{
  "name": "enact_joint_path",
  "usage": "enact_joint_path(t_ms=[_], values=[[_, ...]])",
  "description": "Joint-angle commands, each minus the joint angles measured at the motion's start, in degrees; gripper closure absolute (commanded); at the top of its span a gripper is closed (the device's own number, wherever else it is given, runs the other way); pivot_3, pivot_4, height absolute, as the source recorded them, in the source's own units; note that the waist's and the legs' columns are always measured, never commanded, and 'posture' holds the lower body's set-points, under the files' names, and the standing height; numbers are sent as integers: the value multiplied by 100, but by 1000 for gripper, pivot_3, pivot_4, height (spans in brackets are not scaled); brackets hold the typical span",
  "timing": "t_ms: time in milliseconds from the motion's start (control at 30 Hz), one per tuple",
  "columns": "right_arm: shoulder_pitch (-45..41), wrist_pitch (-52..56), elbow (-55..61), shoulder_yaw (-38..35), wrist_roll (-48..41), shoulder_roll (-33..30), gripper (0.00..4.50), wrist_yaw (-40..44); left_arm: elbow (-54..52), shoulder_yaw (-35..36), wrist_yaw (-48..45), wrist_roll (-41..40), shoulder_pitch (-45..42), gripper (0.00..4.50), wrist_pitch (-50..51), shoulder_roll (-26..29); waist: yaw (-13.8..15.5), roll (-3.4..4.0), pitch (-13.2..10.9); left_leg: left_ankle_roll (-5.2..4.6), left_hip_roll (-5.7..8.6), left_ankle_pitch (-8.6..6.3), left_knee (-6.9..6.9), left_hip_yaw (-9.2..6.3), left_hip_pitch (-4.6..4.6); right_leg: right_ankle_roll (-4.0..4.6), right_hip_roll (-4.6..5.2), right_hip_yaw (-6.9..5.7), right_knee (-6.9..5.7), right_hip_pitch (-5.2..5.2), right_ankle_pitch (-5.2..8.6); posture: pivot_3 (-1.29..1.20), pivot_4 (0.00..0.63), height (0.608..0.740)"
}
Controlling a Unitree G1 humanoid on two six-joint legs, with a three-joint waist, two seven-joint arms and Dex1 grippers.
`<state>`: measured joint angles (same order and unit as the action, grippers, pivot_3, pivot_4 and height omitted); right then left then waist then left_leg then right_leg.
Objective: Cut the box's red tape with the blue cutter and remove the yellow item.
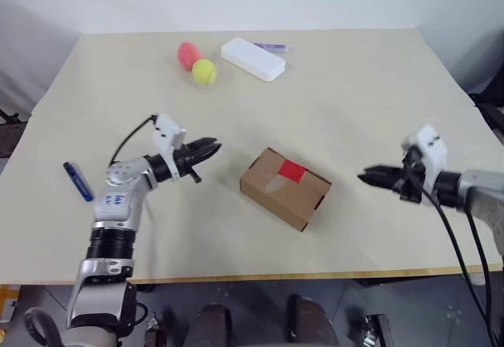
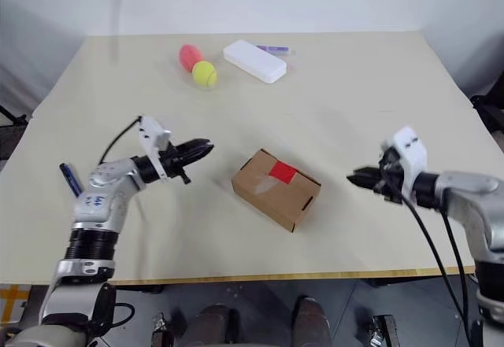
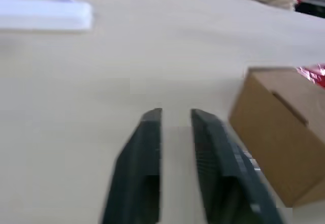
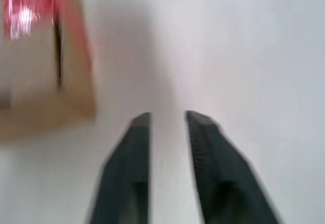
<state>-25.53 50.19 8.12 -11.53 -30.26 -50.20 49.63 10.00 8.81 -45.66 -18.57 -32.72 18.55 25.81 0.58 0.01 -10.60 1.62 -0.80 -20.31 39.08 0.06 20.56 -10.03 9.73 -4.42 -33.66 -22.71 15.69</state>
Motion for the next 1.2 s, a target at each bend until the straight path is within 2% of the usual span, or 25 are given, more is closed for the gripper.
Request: enact_joint_path(t_ms=[33,200,267,300,433,567,733,867,967,1100,1200], values=[[-448,-761,-416,111,114,182,1871,248,-1017,452,446,-357,280,2345,407,137,3,-1,0,1,0,-1,0,0,0,-1,0,0,2,0,0,0,150,740],[-1416,-1875,-1579,730,373,594,103,1111,-2974,1549,1515,-773,1460,768,1223,239,-116,-6,-4,2,-3,-6,-1,1,2,-5,0,-2,7,-1,-3,0,150,740],[-1613,-2182,-1941,834,460,696,0,1350,-3512,1796,1711,-1009,1891,111,1508,230,-114,-7,-4,3,-5,-6,-2,0,2,-5,0,-2,5,-1,-3,0,150,740],[-1714,-2308,-2148,896,496,734,0,1521,-3848,1996,1863,-1093,2235,14,1613,164,-109,-7,-4,4,-5,-6,-1,0,1,-5,0,-2,5,-1,-2,0,150,740],[-2058,-2654,-2751,1172,737,822,0,1989,-4881,2770,2285,-1534,3414,14,1921,-44,-61,-9,-5,6,-5,-8,1,-1,2,-5,0,-1,7,-1,-3,0,150,740],[-2550,-2967,-3429,1303,907,1116,0,2212,-5564,3678,2856,-1880,4409,14,1846,-528,-76,-9,-5,6,-7,-9,6,3,3,0,0,1,12,1,-3,0,150,740],[-2975,-3279,-4079,1438,1102,1433,0,2536,-5914,3935,3559,-1741,5241,14,1737,-1169,-69,-9,-5,6,-7,-10,7,5,1,4,-2,2,11,1,-3,0,150,740],[-3246,-3454,-4478,1468,1235,1665,0,2577,-5973,3825,4337,-1747,5268,14,1911,-1465,-61,-9,-5,5,-7,-10,7,4,1,5,-2,2,8,1,-3,0,150,740],[-3306,-3506,-4573,1485,1288,1770,0,2667,-5841,3600,5005,-1368,5080,14,2208,-1432,-65,-9,-5,5,-7,-11,7,4,1,6,-2,3,8,1,-3,0,150,740],[-3304,-3538,-4605,1459,1346,1832,0,2680,-5438,3512,5781,-1042,4323,14,2019,-1590,-63,-9,-5,6,-7,-11,7,3,1,6,-3,2,7,1,-3,0,150,740],[-3217,-3487,-4475,1437,1333,1866,0,2683,-5048,3445,6439,-943,3711,14,2901,-1549,-69,-9,-4,6,-7,-11,8,4,0,5,-4,3,3,1,-3,0,150,740]])
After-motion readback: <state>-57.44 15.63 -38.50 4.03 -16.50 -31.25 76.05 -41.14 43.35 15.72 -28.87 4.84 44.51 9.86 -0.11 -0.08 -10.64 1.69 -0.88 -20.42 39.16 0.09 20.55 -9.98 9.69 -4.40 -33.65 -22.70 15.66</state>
